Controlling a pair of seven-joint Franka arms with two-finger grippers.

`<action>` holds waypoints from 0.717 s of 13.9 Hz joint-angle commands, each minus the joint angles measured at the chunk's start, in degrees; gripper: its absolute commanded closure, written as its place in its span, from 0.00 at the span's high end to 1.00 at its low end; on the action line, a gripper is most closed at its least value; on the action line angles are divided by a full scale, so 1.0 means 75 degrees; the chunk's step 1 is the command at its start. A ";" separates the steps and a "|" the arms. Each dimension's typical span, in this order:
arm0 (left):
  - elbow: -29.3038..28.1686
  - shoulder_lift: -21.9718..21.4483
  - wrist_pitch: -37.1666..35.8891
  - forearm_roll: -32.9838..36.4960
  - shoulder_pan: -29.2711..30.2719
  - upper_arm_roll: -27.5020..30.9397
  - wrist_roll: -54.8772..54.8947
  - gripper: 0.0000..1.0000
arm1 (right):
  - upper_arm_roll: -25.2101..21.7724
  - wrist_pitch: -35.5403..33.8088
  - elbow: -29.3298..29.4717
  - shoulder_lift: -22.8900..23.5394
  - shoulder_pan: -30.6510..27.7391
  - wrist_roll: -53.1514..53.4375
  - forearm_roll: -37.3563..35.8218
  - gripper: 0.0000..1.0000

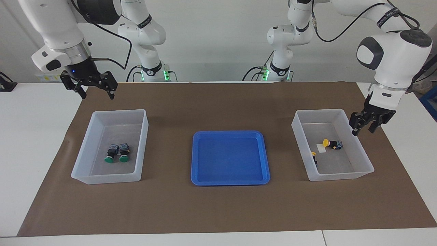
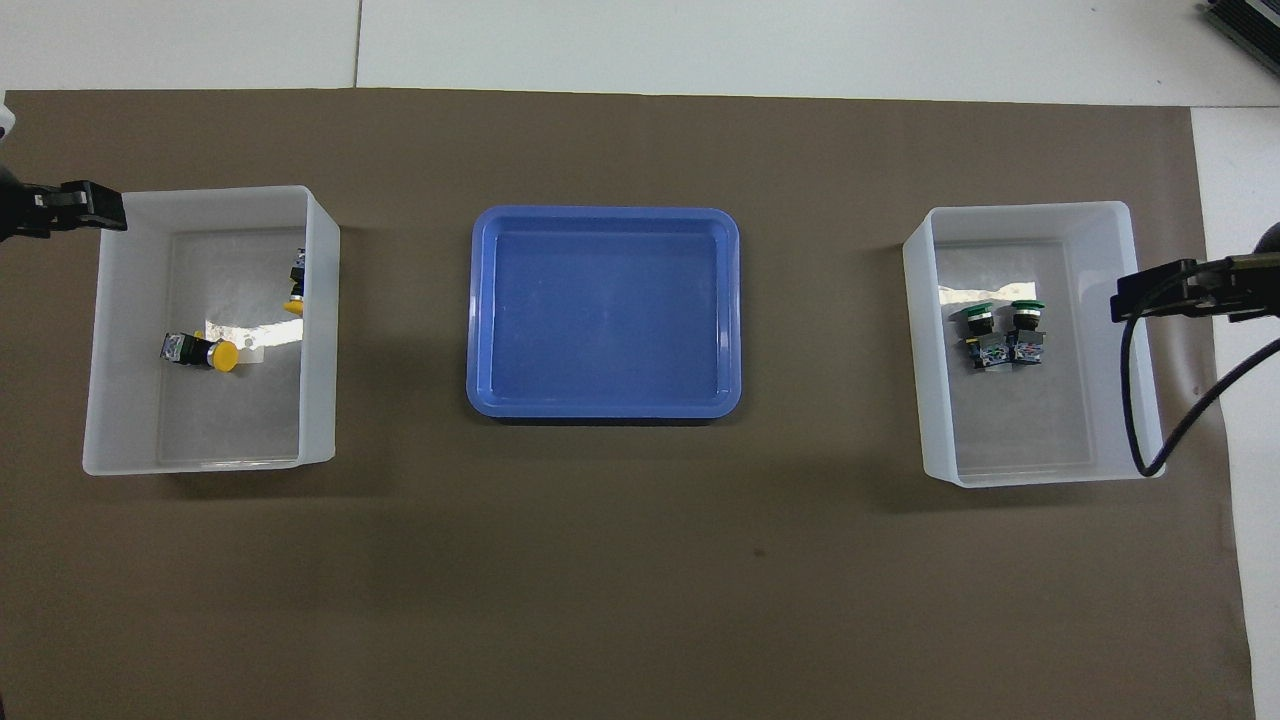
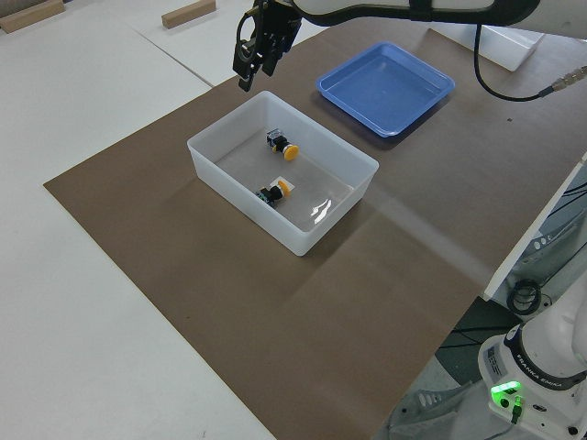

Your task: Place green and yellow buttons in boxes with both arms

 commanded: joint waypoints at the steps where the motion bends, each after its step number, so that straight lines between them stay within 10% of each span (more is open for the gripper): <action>1: -0.0008 -0.0258 -0.0069 0.0130 0.0051 -0.0068 0.0254 0.95 | -0.0030 -0.0078 -0.0204 -0.0219 0.0274 0.0167 0.0138 1.00; 10: -0.0078 -0.0960 -0.0828 0.0013 -0.0066 -0.0162 0.0666 1.00 | -0.0723 -0.0102 -0.0674 -0.0478 0.0815 0.0167 0.0044 1.00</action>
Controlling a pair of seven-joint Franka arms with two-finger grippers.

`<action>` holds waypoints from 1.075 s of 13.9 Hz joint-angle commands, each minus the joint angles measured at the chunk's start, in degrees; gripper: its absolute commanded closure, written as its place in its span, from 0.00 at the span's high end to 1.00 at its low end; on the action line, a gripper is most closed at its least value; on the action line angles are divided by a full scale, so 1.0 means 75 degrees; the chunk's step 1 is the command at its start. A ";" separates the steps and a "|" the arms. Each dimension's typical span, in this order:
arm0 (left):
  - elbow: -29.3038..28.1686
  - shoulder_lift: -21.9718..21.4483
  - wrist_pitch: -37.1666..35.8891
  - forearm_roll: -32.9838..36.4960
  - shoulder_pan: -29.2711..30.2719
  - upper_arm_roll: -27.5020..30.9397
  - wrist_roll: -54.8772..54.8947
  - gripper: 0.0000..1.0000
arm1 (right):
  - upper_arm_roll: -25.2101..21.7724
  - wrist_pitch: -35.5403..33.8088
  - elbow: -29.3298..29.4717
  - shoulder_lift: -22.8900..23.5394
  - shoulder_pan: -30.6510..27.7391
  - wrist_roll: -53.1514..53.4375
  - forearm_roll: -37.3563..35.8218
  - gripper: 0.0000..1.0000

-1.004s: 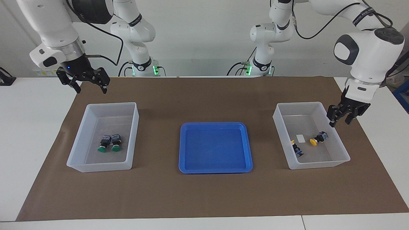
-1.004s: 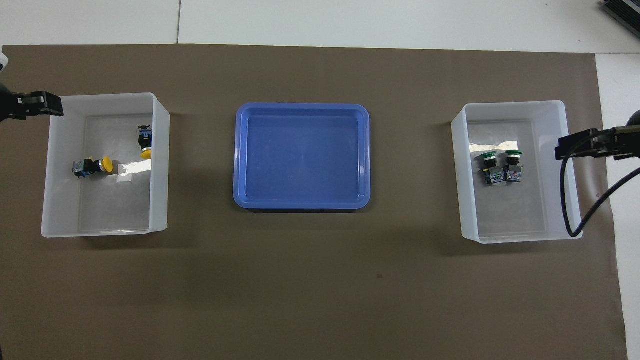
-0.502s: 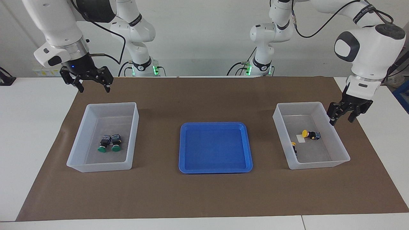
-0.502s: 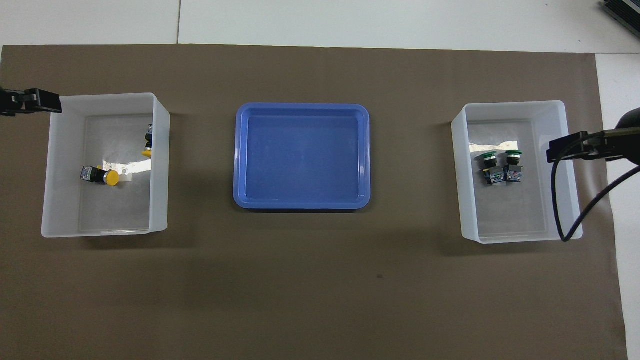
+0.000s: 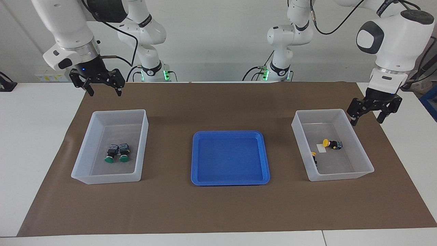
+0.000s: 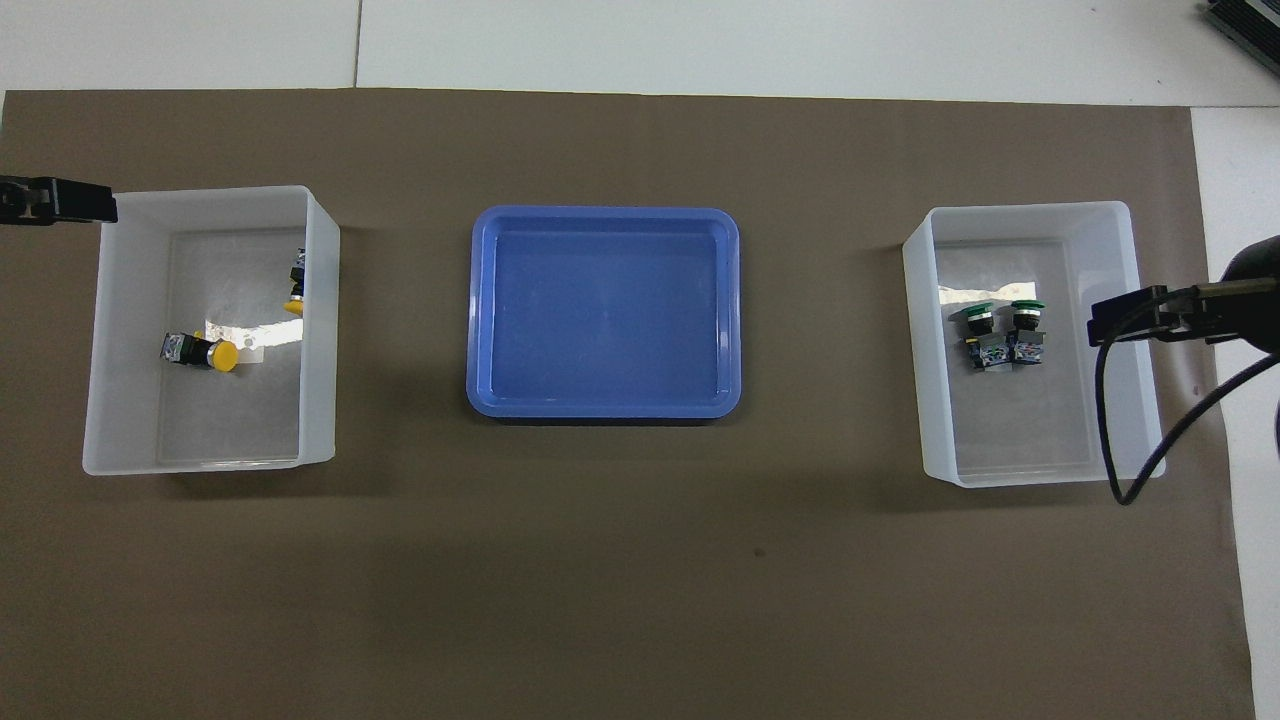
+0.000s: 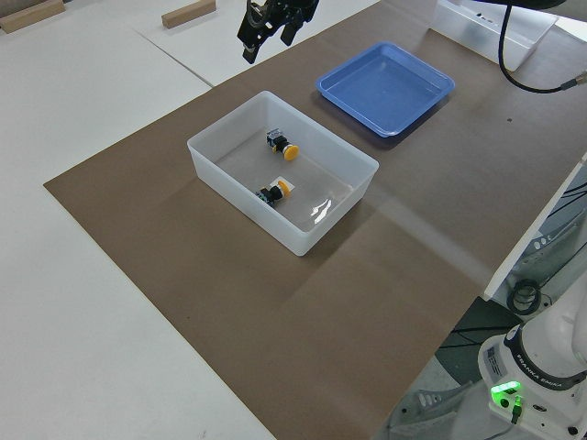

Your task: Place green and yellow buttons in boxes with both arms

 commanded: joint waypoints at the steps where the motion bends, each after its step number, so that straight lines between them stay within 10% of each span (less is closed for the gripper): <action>1: -0.0111 -0.0446 -0.0835 0.0013 -0.0045 0.0027 0.0119 1.00 | -0.0062 -0.0038 -0.0245 -0.0192 -0.0016 0.0039 0.0044 1.00; 8: -0.0135 -0.0927 -0.2864 -0.0315 -0.0045 0.0027 0.0003 1.00 | -0.0050 -0.0027 -0.0233 -0.0169 -0.0098 0.0050 0.0150 1.00; 15: -0.0205 -0.0963 -0.2737 -0.0549 -0.0045 0.0038 -0.1309 1.00 | -0.0050 -0.0050 -0.0256 -0.0180 -0.0109 0.0039 0.0173 1.00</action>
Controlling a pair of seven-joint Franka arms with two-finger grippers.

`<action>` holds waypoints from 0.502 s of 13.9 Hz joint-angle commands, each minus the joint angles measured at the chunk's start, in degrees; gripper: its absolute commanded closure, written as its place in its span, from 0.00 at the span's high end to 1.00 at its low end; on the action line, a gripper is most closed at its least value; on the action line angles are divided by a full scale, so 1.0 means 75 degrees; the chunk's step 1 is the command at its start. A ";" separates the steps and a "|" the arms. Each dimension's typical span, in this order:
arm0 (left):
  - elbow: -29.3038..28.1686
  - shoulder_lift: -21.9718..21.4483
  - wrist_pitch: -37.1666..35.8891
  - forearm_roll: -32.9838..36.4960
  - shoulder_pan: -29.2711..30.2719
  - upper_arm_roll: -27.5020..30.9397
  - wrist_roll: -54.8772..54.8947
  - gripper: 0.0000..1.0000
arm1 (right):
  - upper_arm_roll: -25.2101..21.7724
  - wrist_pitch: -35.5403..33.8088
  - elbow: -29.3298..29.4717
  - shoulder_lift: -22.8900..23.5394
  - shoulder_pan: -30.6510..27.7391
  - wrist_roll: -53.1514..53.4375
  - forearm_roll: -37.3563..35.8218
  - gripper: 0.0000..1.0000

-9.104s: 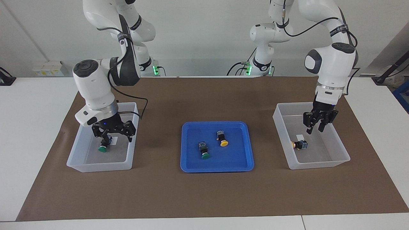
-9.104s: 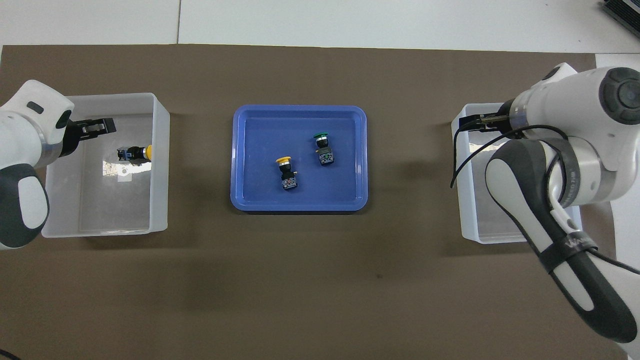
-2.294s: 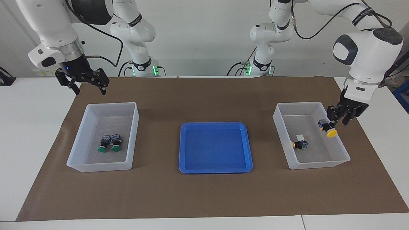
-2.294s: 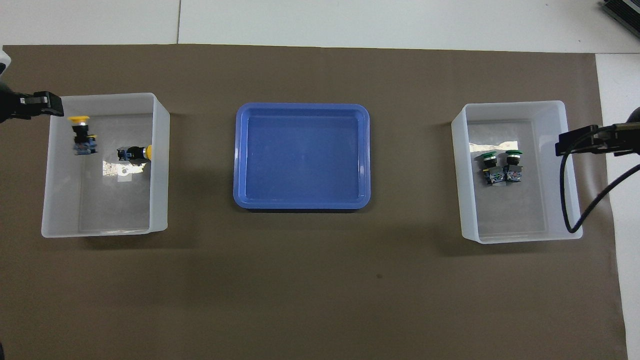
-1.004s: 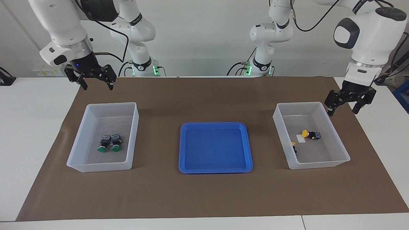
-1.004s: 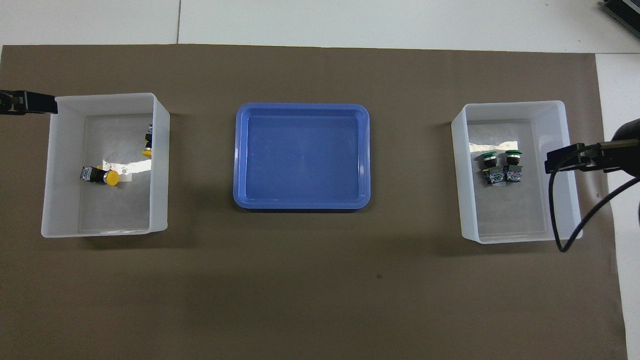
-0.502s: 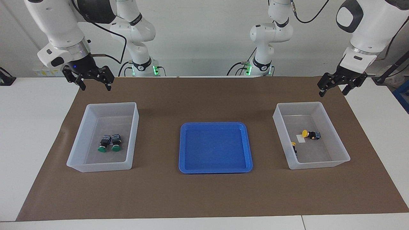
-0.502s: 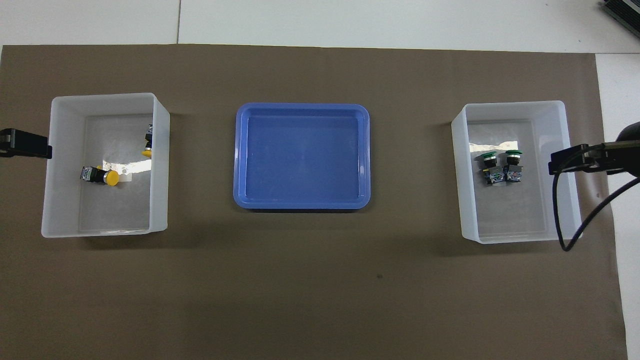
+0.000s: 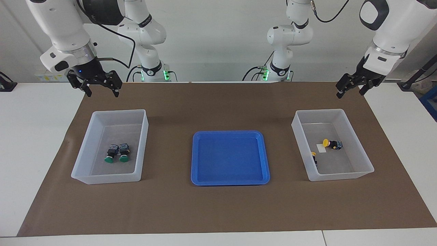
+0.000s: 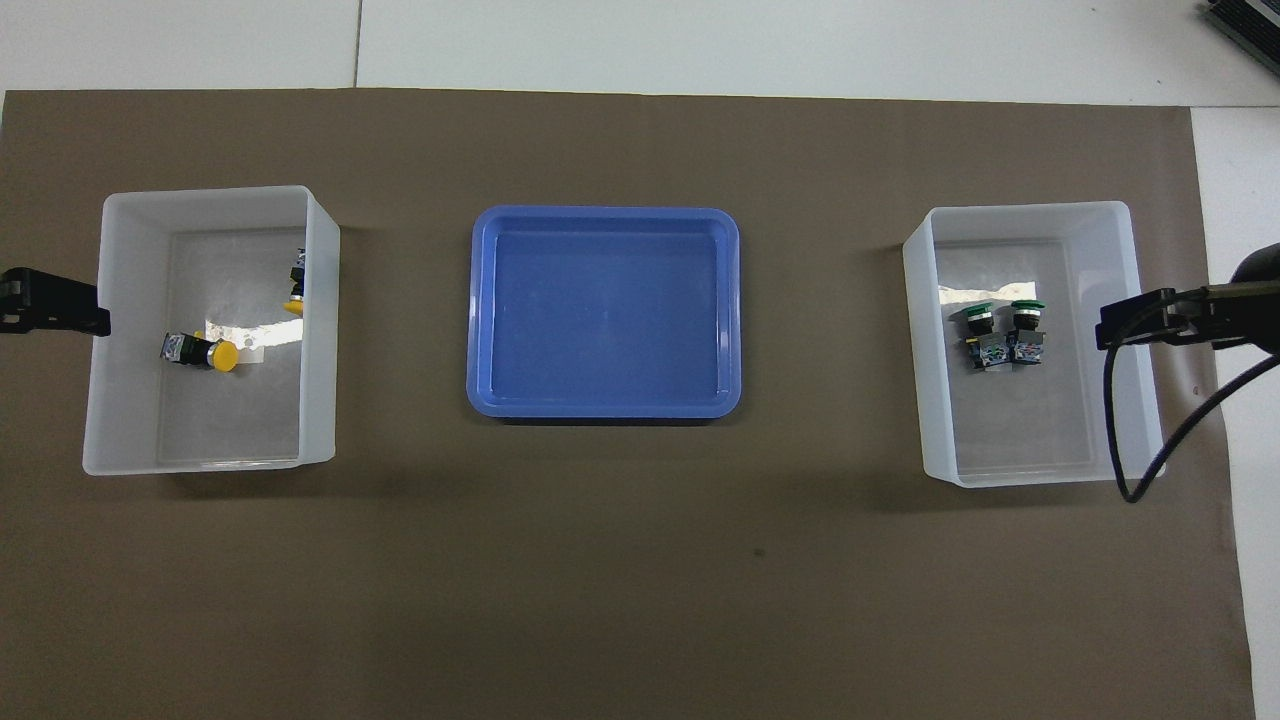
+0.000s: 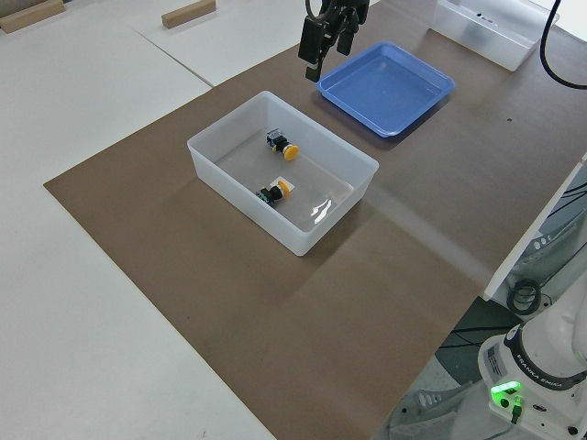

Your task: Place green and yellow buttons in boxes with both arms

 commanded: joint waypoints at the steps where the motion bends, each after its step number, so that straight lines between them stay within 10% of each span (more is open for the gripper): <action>1: -0.0159 -0.0137 0.0054 -0.0116 -0.0044 0.0046 -0.0318 1.00 | -0.0002 0.0020 -0.0147 -0.0157 -0.0120 0.0038 0.0173 1.00; 7: -0.0159 -0.0137 0.0242 -0.0350 -0.0044 0.0046 -0.1524 1.00 | 0.0010 0.0008 -0.0159 -0.0157 -0.0108 0.0015 0.0173 1.00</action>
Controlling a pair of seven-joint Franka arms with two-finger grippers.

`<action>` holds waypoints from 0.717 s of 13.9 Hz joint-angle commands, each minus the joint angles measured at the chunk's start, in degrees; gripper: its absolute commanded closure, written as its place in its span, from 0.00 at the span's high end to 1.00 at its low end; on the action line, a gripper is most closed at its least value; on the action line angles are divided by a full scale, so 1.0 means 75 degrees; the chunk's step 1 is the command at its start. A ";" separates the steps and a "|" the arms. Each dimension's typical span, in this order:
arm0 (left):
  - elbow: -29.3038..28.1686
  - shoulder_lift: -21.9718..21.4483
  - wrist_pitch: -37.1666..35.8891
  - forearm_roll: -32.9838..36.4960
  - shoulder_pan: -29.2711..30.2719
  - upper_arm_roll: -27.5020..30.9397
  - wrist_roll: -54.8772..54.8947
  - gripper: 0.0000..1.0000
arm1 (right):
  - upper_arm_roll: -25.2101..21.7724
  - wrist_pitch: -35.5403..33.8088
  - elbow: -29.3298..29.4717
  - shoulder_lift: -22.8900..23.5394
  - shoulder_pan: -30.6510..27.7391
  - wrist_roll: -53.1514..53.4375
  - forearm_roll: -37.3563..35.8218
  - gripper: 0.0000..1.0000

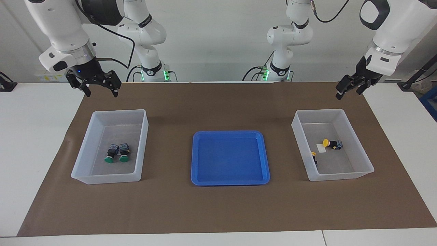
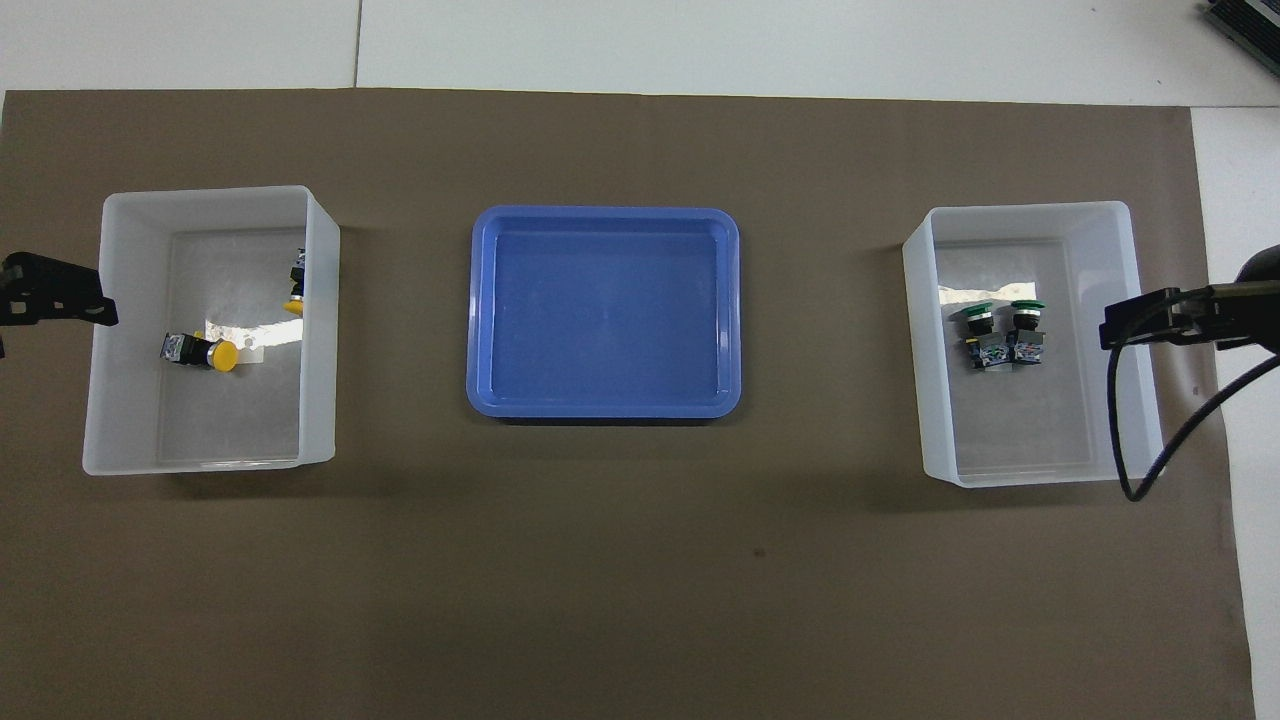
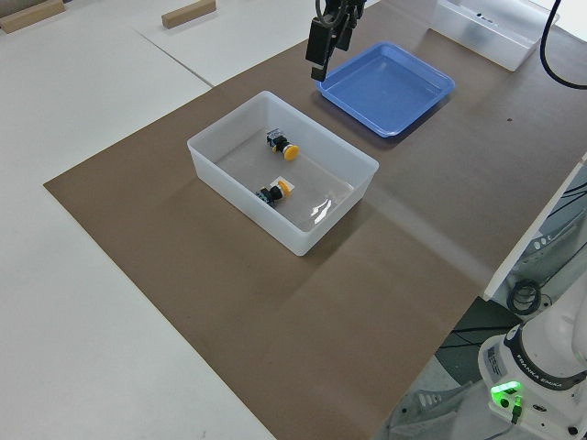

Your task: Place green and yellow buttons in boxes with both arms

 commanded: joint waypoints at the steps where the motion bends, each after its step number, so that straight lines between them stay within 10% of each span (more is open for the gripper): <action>1: -0.0159 -0.0137 0.0203 -0.0118 -0.0044 0.0043 -0.0314 1.00 | 0.0012 0.0008 -0.0158 -0.0157 -0.0064 0.0027 0.0173 1.00; 10: -0.0194 -0.0161 0.0110 -0.0106 -0.0359 -0.0016 0.1949 1.00 | 0.0024 -0.0039 -0.0169 -0.0168 -0.0029 0.0015 0.0173 1.00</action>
